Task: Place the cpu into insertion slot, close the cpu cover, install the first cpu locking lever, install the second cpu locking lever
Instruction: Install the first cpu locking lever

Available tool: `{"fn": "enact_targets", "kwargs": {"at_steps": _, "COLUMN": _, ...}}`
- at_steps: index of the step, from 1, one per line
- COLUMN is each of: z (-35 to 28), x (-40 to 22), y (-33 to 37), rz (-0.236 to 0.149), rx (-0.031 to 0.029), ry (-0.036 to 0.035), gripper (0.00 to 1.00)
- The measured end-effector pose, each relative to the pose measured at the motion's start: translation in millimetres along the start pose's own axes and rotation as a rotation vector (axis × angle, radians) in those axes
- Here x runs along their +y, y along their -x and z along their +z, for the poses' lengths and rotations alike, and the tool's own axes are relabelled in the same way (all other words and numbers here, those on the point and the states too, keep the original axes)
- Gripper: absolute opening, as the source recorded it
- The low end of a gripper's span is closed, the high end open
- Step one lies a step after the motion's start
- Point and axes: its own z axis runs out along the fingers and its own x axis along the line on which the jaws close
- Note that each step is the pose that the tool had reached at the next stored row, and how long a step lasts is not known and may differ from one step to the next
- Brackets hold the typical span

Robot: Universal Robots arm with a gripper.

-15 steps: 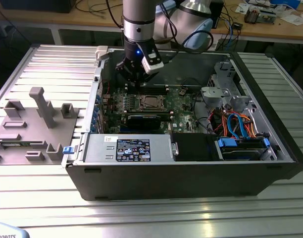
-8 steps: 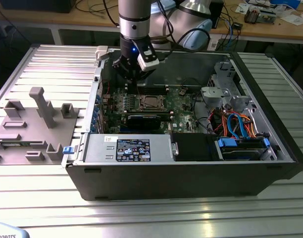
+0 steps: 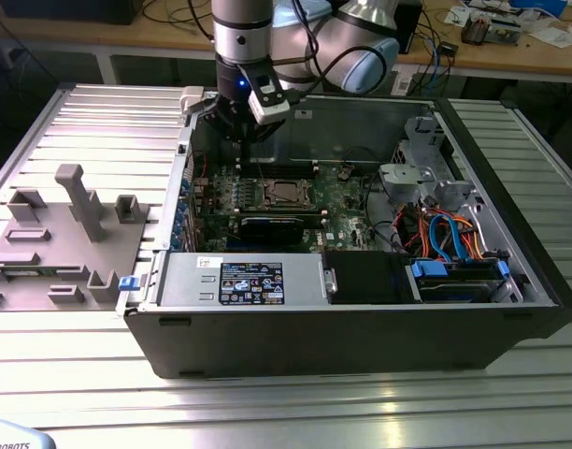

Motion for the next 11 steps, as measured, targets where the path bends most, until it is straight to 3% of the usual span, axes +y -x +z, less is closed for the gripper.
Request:
{"fn": "enact_targets", "kwargs": {"at_steps": 5, "z": -0.9, "x": 7.0, "y": -0.4, "rz": -0.001, "rx": 0.0000, "ry": 0.0010, "gripper": 0.11}}
{"fn": "enact_targets", "kwargs": {"at_steps": 9, "z": -0.3, "x": 10.4, "y": -0.5, "rz": -0.012, "rx": 0.0005, "ry": 0.0214, "gripper": 0.11}}
{"fn": "enact_targets", "kwargs": {"at_steps": 11, "z": -0.4, "x": 10.4, "y": -0.5, "rz": -0.012, "rx": 0.0005, "ry": 0.0215, "gripper": 0.11}}
